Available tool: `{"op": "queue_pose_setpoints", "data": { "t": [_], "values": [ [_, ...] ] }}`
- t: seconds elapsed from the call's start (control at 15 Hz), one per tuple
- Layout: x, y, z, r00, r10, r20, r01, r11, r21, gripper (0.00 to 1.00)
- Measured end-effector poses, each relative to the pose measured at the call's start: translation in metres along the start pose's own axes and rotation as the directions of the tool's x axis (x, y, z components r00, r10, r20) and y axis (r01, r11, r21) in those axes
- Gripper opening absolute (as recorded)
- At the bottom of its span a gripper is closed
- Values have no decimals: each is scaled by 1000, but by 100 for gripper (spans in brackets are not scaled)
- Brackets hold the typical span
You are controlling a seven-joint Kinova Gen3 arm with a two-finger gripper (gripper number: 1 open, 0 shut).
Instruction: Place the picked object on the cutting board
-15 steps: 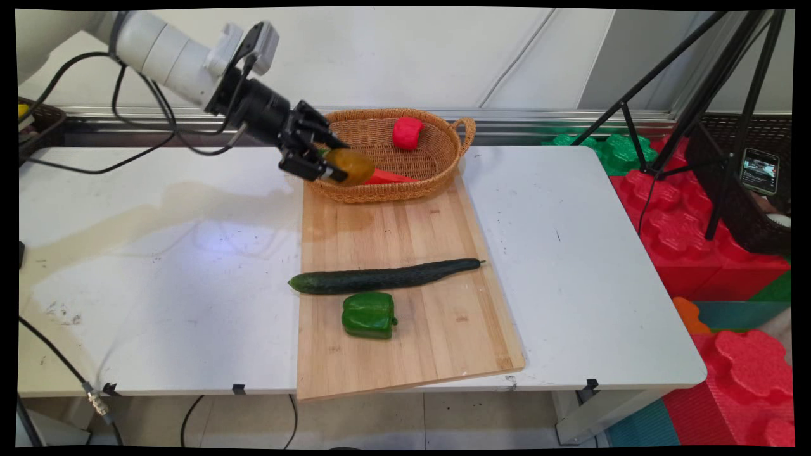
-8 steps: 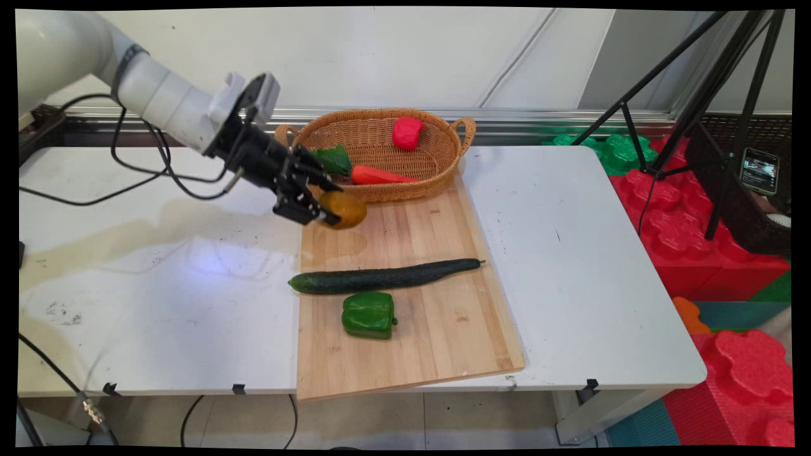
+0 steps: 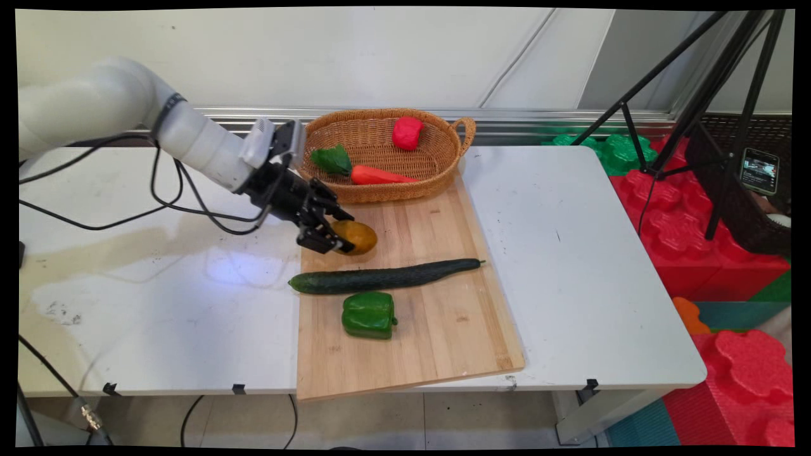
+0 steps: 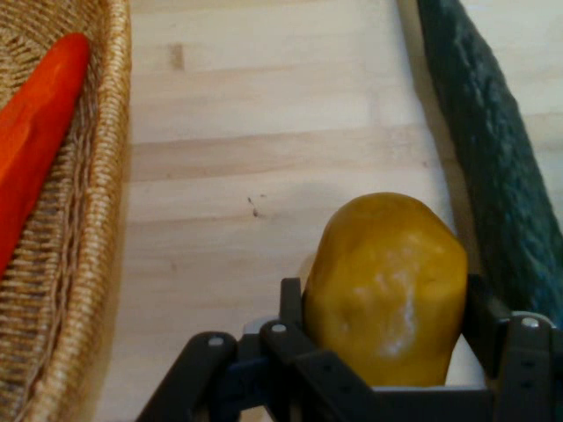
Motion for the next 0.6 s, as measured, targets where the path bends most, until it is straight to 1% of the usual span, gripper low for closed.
{"op": "queue_pose_setpoints", "data": {
  "t": [0.4,0.47,0.6],
  "values": [
    [4,-4,35,1000,-27,-17,27,999,26,0],
    [4,-5,40,999,-29,-19,30,999,30,100],
    [5,-7,46,999,-33,-27,34,999,34,100]
  ]
}}
